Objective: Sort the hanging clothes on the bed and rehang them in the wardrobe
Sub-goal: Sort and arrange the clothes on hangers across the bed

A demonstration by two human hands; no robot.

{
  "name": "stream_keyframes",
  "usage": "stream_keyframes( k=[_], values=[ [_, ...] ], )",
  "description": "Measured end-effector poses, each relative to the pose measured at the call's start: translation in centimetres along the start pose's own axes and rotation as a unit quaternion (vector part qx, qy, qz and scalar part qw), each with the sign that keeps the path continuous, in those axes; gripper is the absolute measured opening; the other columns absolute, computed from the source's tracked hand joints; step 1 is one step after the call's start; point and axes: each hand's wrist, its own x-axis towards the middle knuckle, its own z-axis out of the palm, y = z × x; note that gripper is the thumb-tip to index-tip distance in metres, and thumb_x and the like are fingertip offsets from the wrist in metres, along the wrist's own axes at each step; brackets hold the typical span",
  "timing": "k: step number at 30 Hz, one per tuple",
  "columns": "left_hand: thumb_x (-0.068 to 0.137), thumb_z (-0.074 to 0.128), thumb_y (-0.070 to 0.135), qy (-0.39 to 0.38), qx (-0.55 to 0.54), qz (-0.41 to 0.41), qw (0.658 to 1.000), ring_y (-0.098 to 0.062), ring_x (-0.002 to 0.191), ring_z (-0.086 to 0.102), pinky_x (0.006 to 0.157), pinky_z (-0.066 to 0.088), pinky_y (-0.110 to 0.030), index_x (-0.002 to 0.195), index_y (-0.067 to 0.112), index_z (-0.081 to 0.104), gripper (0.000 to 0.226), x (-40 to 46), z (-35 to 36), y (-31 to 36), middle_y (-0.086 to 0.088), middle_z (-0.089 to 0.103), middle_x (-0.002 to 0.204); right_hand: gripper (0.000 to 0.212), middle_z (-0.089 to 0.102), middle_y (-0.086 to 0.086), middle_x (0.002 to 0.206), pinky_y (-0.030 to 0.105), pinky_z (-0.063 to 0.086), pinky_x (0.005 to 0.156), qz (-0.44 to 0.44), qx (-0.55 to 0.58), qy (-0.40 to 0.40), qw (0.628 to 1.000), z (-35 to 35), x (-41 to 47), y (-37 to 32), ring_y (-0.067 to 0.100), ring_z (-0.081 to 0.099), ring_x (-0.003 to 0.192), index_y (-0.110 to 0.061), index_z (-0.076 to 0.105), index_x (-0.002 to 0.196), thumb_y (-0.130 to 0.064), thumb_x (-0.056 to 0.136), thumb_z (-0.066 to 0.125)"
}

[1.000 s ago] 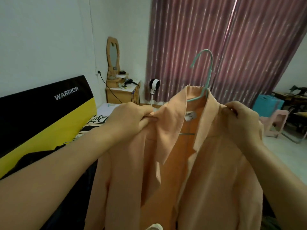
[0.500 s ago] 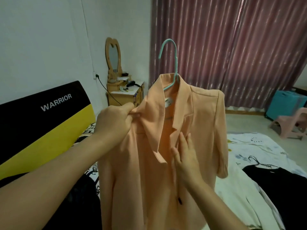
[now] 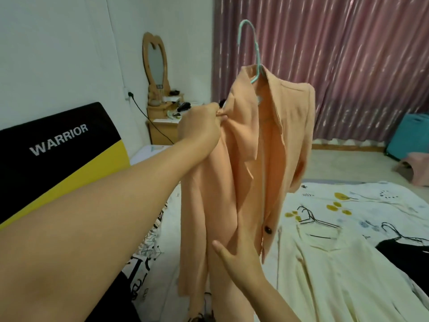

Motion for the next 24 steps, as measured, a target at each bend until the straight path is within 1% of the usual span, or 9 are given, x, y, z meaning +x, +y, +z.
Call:
stream_keyframes(
  k=[2,5,7,11,15,19,21,22,24],
  values=[
    [0.094,0.049,0.031,-0.006,-0.012,-0.041,0.999,-0.033,0.1,0.055,0.068,0.031,-0.031,0.089,0.009,0.057,0.024,1.1,1.9,-3.5,-0.015,0.063,0.104,0.089,0.022,-0.012,0.153,0.032,0.024,0.115,0.02,-0.02,-0.004,1.0,2.4,2.0,1.6,0.008,0.024,0.139,-0.031,0.006,0.149,-0.048,0.081,0.061],
    [0.094,0.05,0.031,-0.022,-0.018,-0.102,0.994,-0.034,0.101,0.055,0.067,0.028,-0.029,0.085,0.011,0.056,0.023,1.1,5.6,-10.9,-0.018,0.063,0.105,0.087,0.009,-0.006,0.157,0.016,0.008,0.111,0.042,-0.072,-0.04,0.996,6.9,5.1,3.9,0.009,0.011,0.144,-0.021,-0.001,0.15,-0.043,0.088,0.057],
    [0.094,0.05,0.032,-0.028,-0.005,-0.127,0.992,-0.037,0.097,0.056,0.065,0.028,-0.03,0.078,0.014,0.051,0.023,0.0,8.4,-16.2,-0.019,0.063,0.1,0.086,0.002,-0.004,0.158,0.014,0.006,0.108,0.039,-0.121,-0.071,0.989,9.9,7.0,5.1,0.009,0.007,0.145,-0.019,-0.006,0.149,-0.049,0.09,0.049],
    [0.093,0.051,0.031,-0.039,0.033,-0.173,0.984,-0.039,0.092,0.056,0.064,0.028,-0.032,0.082,0.007,0.056,0.027,-3.8,13.6,-25.9,-0.023,0.063,0.096,0.08,0.0,0.003,0.159,0.021,0.01,0.112,0.041,-0.185,-0.136,0.972,16.7,10.3,8.7,0.016,0.011,0.145,-0.016,-0.009,0.149,-0.044,0.095,0.043],
    [0.094,0.05,0.028,-0.061,0.055,-0.23,0.97,-0.039,0.092,0.056,0.064,0.029,-0.032,0.089,0.003,0.06,0.027,-8.3,17.7,-34.6,-0.021,0.064,0.097,0.074,-0.002,0.007,0.158,0.027,0.019,0.114,0.046,-0.254,-0.194,0.946,23.9,12.2,13.2,0.019,0.01,0.146,-0.017,-0.009,0.149,-0.045,0.096,0.034],
    [0.096,0.047,0.027,-0.085,0.09,-0.275,0.954,-0.04,0.092,0.057,0.064,0.03,-0.032,0.088,0.003,0.059,0.028,-12.8,20.5,-42.8,-0.021,0.063,0.092,0.079,0.021,0.018,0.154,0.043,0.039,0.106,0.023,-0.308,-0.173,0.935,30.5,13.7,16.2,0.029,0.032,0.139,-0.017,0.002,0.15,-0.055,0.082,0.016],
    [0.096,0.046,0.028,-0.094,0.108,-0.302,0.943,-0.041,0.095,0.056,0.067,0.03,-0.034,0.094,0.001,0.06,0.031,-14.9,21.5,-46.2,-0.024,0.063,0.099,0.084,0.005,0.01,0.158,0.042,0.029,0.112,0.022,-0.312,-0.245,0.918,33.1,14.1,17.3,0.025,0.017,0.144,-0.021,-0.001,0.15,-0.059,0.075,0.003],
    [0.096,0.046,0.028,-0.099,0.115,-0.317,0.936,-0.042,0.096,0.055,0.068,0.031,-0.035,0.096,-0.001,0.06,0.032,-15.8,21.9,-47.6,-0.025,0.062,0.101,0.08,-0.002,0.006,0.159,0.04,0.024,0.114,0.023,-0.313,-0.287,0.905,34.3,14.1,17.8,0.022,0.01,0.145,-0.023,-0.003,0.15,-0.059,0.079,0.003],
    [0.097,0.045,0.026,-0.111,0.124,-0.341,0.925,-0.043,0.099,0.054,0.07,0.032,-0.038,0.101,-0.005,0.059,0.035,-17.7,22.6,-49.8,-0.028,0.061,0.105,0.074,-0.005,0.001,0.159,0.04,0.02,0.114,0.002,-0.315,-0.311,0.897,36.6,14.1,18.8,0.021,0.005,0.145,-0.027,-0.002,0.15,-0.058,0.084,0.005]
  ],
)
